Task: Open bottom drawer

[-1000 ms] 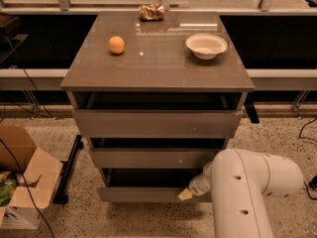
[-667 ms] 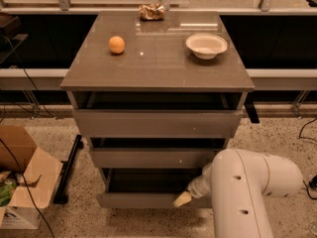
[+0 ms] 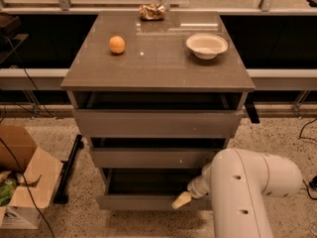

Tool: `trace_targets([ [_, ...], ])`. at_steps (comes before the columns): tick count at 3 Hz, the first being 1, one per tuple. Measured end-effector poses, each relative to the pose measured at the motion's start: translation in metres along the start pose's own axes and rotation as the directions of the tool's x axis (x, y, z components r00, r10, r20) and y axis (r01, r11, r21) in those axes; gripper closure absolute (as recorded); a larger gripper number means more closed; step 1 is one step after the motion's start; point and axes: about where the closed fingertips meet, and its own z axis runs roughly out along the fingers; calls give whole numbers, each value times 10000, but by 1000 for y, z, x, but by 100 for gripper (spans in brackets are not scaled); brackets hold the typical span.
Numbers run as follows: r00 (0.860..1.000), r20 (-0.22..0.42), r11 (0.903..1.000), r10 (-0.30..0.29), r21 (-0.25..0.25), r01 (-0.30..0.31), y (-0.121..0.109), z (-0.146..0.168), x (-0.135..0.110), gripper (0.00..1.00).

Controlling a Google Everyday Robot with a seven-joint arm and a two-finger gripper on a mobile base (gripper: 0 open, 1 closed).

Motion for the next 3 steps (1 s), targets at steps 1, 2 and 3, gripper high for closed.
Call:
trace_targets([
  [1, 9997, -228, 9999, -114, -128, 112, 15, -4, 14, 0],
  [2, 9986, 228, 9935, 483, -1046, -456, 52, -9, 55, 0],
  [3, 9986, 228, 9935, 484, -1047, -458, 51, -9, 52, 0],
])
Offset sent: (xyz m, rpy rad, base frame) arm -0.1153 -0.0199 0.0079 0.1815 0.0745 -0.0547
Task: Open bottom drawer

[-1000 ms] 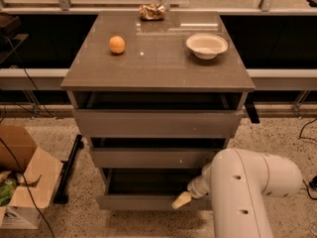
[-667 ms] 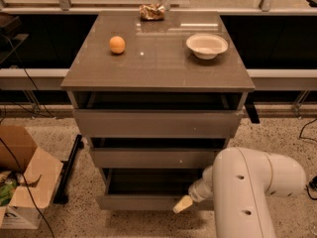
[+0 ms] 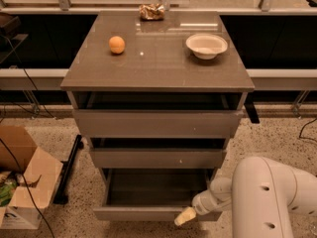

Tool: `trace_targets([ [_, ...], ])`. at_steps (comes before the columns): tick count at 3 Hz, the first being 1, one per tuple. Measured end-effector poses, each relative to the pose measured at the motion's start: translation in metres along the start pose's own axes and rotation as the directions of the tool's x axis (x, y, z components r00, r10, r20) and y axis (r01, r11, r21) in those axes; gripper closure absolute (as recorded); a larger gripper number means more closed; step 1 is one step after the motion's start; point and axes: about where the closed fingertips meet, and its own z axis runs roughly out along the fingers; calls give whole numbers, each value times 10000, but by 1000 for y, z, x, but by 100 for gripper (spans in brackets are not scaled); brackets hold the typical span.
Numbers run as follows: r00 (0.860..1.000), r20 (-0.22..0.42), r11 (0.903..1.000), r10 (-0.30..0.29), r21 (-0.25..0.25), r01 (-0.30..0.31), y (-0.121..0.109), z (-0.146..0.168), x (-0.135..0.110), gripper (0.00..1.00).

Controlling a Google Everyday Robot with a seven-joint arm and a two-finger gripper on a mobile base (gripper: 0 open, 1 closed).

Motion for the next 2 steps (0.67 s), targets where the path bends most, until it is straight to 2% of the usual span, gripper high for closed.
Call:
trace_targets([
  [1, 9958, 133, 9947, 906, -493, -899, 23, 3, 32, 0],
  [2, 9958, 133, 9947, 906, -493, -899, 23, 3, 32, 0],
])
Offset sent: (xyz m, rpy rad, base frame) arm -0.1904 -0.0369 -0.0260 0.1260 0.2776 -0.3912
